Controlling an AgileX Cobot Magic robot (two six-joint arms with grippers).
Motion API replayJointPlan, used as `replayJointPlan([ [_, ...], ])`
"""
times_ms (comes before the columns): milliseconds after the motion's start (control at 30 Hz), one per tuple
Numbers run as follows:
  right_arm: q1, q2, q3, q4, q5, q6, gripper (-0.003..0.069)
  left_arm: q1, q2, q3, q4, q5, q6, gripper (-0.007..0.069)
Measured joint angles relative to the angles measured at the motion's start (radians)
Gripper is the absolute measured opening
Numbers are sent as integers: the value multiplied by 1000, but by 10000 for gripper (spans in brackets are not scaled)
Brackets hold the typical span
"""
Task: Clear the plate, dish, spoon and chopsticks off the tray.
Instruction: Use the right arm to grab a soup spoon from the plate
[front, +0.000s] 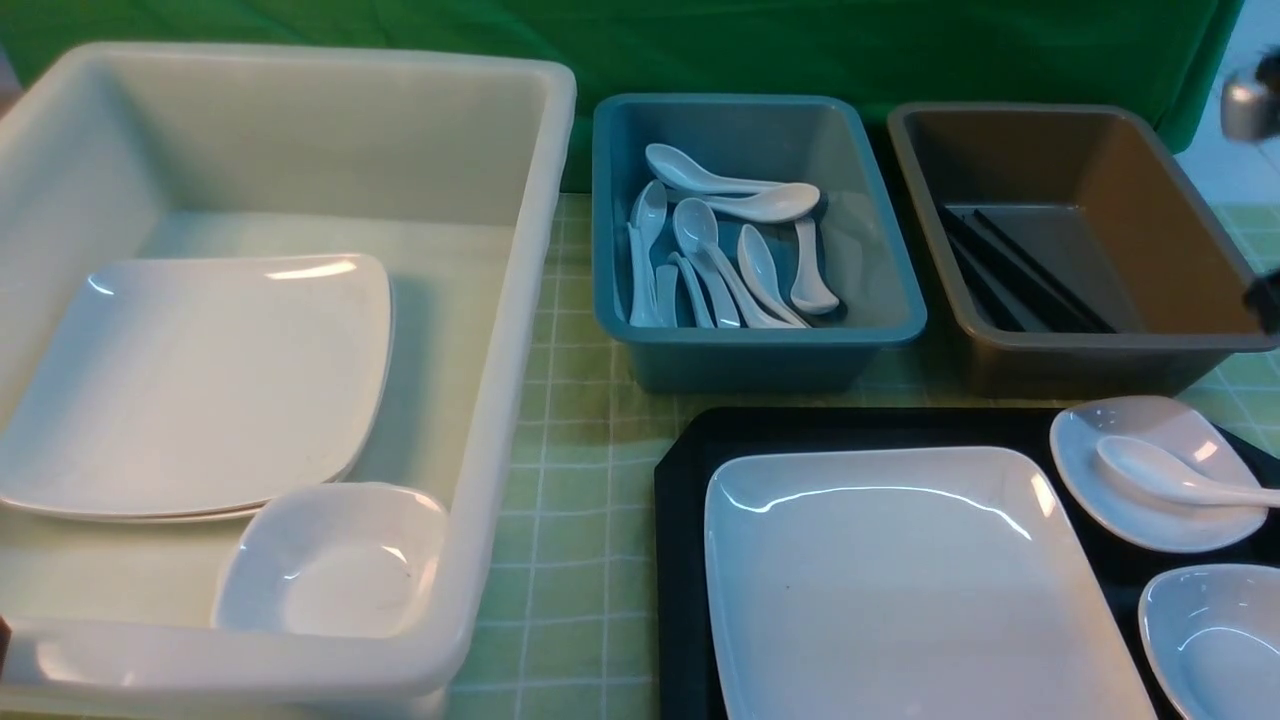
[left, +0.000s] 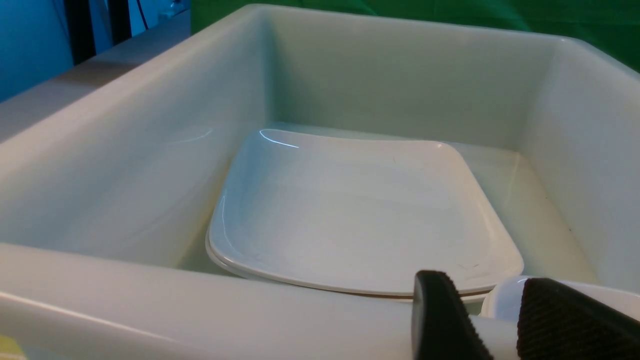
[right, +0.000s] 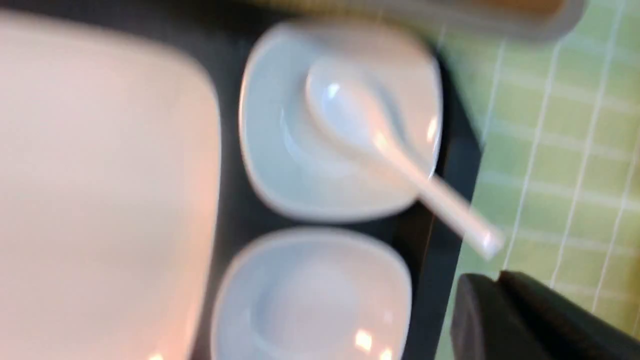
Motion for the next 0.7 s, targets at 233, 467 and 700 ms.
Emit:
replayJointPlan([
  [233,0,69,167,-155,-73,-37,336,0,0,0,0,0,3,222],
  [467,0,189,167,-300,-106,-86,431,0,0,0,0,0,3,222],
  [700,0,280,167,-399,-186,-150,436,0,0,0,0,0,3,222],
])
